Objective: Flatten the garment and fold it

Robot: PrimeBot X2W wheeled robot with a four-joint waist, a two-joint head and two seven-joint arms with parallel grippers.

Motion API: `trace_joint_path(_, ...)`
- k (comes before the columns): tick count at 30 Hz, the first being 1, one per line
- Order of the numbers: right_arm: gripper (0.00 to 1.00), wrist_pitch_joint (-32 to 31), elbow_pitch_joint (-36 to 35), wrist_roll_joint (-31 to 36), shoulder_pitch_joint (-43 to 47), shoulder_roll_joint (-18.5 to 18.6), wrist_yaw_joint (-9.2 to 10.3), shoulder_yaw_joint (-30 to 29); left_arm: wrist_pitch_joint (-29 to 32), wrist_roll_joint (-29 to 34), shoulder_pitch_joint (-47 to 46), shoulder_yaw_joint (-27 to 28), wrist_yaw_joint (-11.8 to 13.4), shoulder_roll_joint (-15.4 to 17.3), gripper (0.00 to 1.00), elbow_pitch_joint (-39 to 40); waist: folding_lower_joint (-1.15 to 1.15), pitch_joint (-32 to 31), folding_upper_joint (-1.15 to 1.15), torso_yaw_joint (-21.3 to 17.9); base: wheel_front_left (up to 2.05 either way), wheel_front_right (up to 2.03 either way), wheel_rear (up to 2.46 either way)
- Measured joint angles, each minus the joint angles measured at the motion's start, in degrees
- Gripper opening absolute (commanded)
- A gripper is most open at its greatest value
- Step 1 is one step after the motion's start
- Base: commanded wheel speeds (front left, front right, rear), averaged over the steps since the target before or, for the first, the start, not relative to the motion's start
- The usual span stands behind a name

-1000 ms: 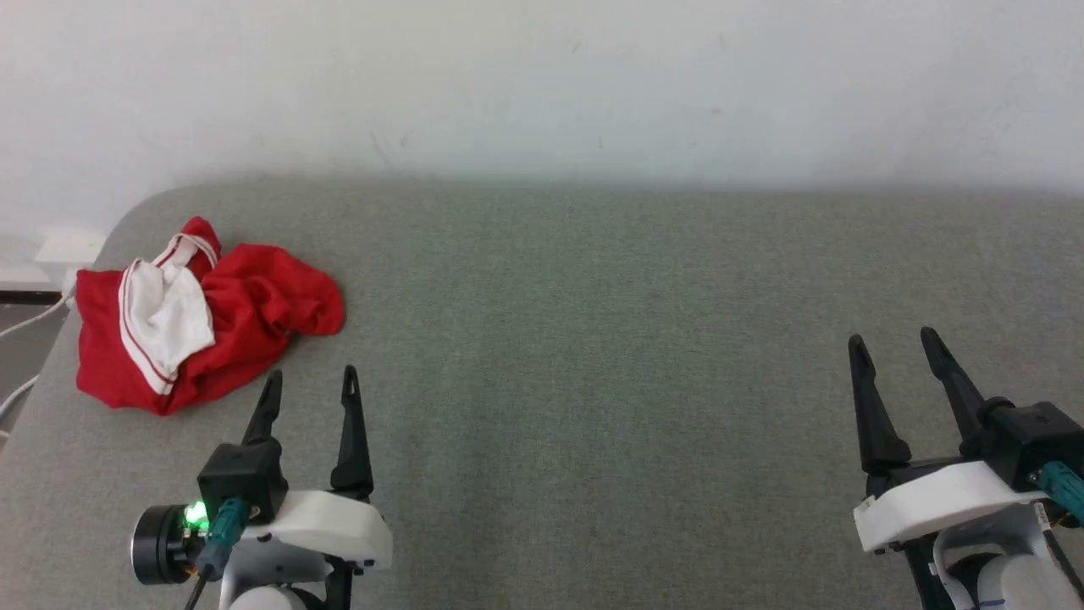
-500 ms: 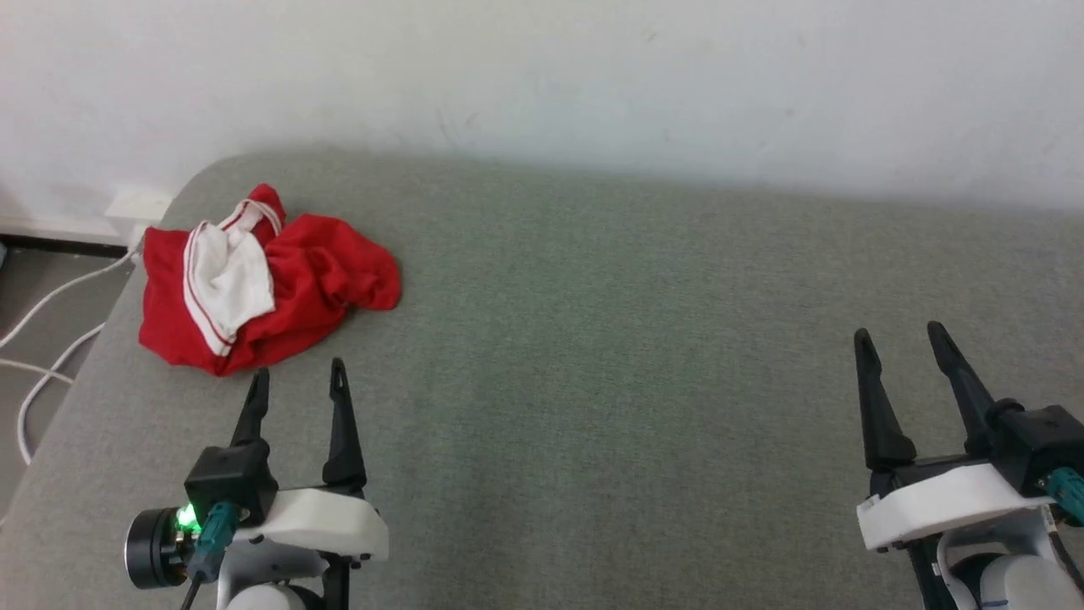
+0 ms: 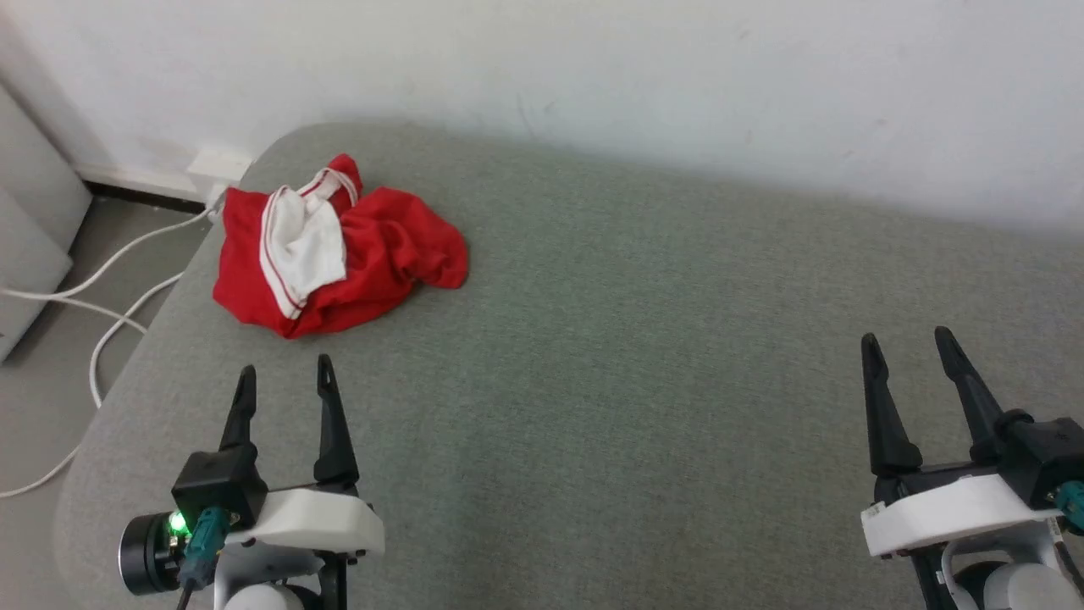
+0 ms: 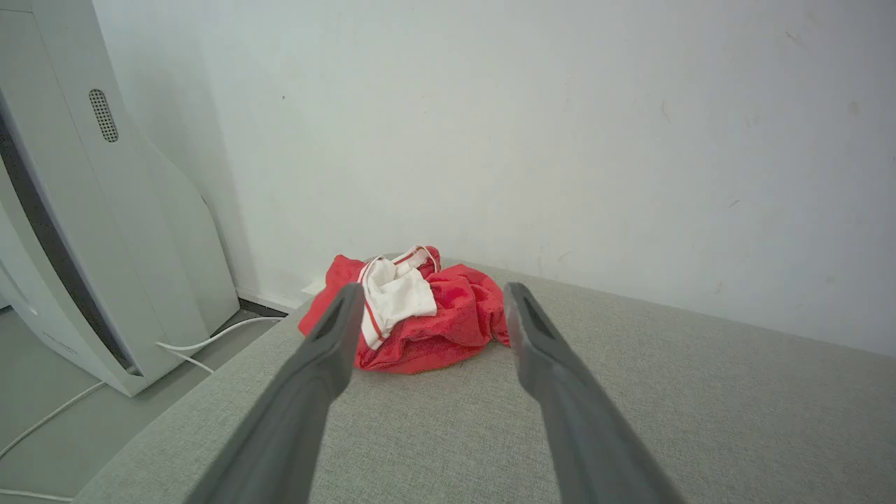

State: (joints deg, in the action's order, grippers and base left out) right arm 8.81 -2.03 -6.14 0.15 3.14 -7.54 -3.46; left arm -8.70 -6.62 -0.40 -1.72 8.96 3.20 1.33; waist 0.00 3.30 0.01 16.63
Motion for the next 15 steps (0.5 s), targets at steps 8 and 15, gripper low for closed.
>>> trace_joint_path(8,1.0,0.98,-0.12,-0.44,0.13,-0.01,0.0,-0.12,-1.01,-0.79,-0.01,-0.05,0.92,0.0,1.0,0.03,0.0,0.54,0.0,3.3,0.0,0.0,0.0)
trace_joint_path(15,1.0,1.82,-0.29,-0.55,0.13,-0.02,0.0,-0.19,-1.93,-2.34,-0.82,0.16,1.21,0.0,1.0,-0.05,0.0,1.18,0.0,5.25,0.0,0.0,0.0)
